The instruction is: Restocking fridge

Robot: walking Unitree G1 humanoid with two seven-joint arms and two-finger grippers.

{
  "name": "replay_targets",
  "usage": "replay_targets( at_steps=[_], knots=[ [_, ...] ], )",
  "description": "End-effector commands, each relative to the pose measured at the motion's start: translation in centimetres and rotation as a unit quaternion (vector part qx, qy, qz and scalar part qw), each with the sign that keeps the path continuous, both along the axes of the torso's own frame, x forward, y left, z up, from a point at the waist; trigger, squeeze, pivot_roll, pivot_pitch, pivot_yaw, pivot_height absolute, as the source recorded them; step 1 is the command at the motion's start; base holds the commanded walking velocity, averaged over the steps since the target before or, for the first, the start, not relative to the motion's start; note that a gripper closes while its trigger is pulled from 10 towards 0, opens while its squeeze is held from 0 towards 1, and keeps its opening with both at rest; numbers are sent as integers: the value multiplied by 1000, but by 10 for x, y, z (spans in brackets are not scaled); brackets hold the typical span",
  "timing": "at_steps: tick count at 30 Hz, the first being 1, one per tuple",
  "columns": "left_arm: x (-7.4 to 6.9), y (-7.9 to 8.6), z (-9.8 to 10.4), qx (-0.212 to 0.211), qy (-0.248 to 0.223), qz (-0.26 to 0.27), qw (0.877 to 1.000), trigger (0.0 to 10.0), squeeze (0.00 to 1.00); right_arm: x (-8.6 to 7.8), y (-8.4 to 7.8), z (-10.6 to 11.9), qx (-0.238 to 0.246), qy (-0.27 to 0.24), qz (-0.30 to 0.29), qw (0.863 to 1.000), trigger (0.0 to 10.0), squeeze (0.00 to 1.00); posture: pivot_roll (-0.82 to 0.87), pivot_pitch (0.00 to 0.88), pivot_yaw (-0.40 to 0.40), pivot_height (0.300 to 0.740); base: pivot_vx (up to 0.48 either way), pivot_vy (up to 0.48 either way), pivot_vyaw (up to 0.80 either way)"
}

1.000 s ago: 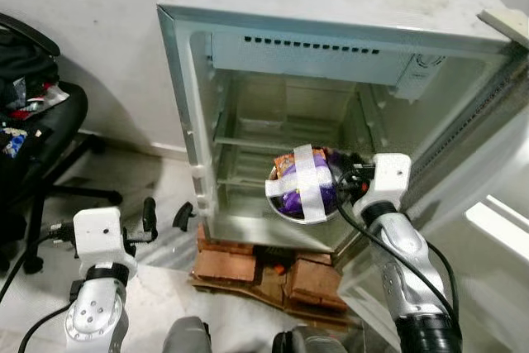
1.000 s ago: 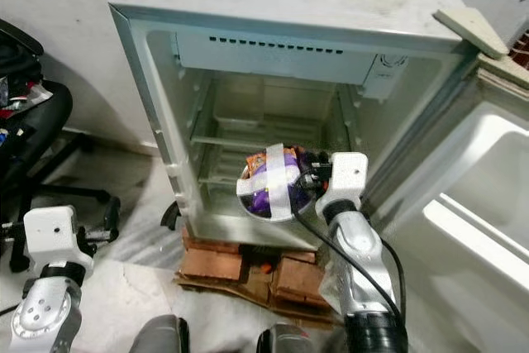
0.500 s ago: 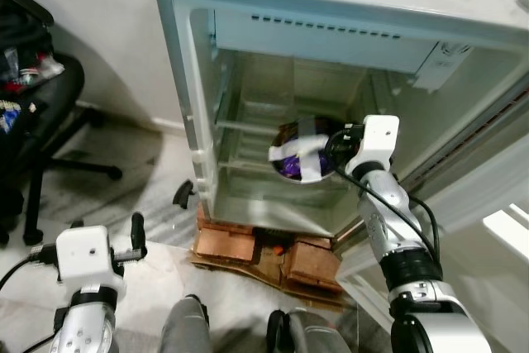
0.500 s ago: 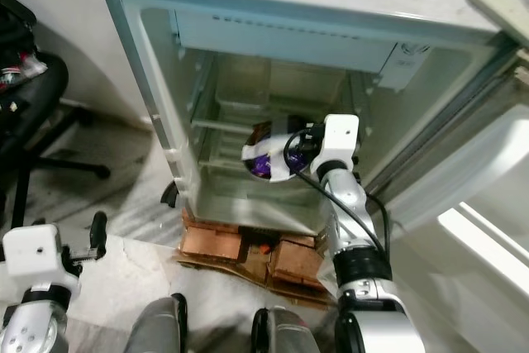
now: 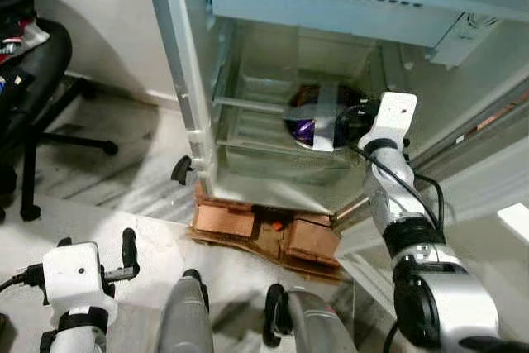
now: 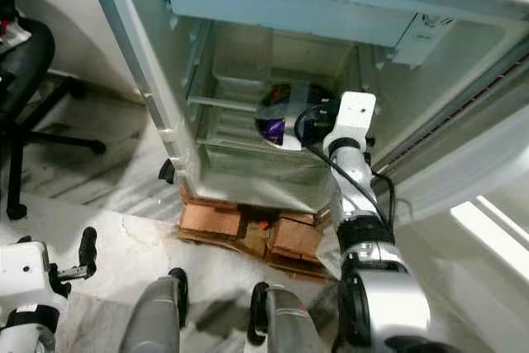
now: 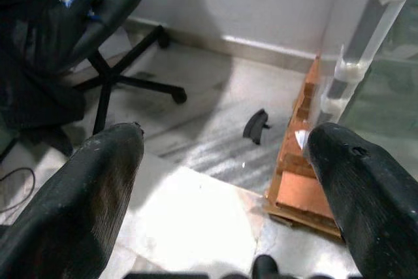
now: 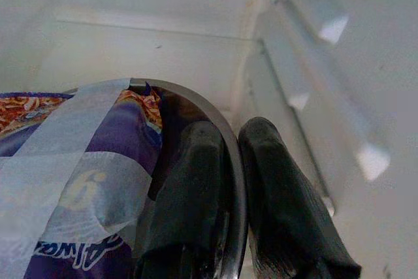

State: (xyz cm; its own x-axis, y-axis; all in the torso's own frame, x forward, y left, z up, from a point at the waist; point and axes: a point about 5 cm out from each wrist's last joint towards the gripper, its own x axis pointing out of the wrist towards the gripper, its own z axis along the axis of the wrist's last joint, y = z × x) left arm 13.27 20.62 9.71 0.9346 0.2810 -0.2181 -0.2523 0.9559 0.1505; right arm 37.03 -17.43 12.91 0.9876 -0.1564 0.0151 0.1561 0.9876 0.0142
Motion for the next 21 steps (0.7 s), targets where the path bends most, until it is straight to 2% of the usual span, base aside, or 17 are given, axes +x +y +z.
replay_targets(
  at_steps=[1,7,13,15,17,18,21],
  knots=[
    [-6,-1,1,0,10,4,1000,10000,0,-1,-9,-8,6,19,-31,999,10000,0,339,348,-100,740,0,0,0],
    [-12,-6,2,-5,19,10,1000,10000,0,8,-7,0,27,26,-77,996,10000,0,349,366,-109,740,0,0,0],
    [-12,-8,4,-9,25,15,1000,10000,0,19,9,11,74,34,-106,991,10000,0,367,377,-123,740,0,0,0],
    [-12,-10,5,-11,25,19,999,10000,0,25,25,20,119,37,-106,987,10000,0,375,386,-131,740,0,0,0],
    [-12,-11,5,-11,25,21,999,10000,0,26,29,23,136,37,-106,984,10000,0,376,387,-133,740,0,0,0],
    [-13,-11,5,-13,26,26,999,10000,0,29,33,29,164,29,-102,981,10000,1000,379,390,-140,740,0,0,0],
    [-13,-12,5,-14,27,30,999,10000,0,31,37,37,181,19,-100,978,10000,1000,379,387,-143,740,0,0,0]
  ],
)
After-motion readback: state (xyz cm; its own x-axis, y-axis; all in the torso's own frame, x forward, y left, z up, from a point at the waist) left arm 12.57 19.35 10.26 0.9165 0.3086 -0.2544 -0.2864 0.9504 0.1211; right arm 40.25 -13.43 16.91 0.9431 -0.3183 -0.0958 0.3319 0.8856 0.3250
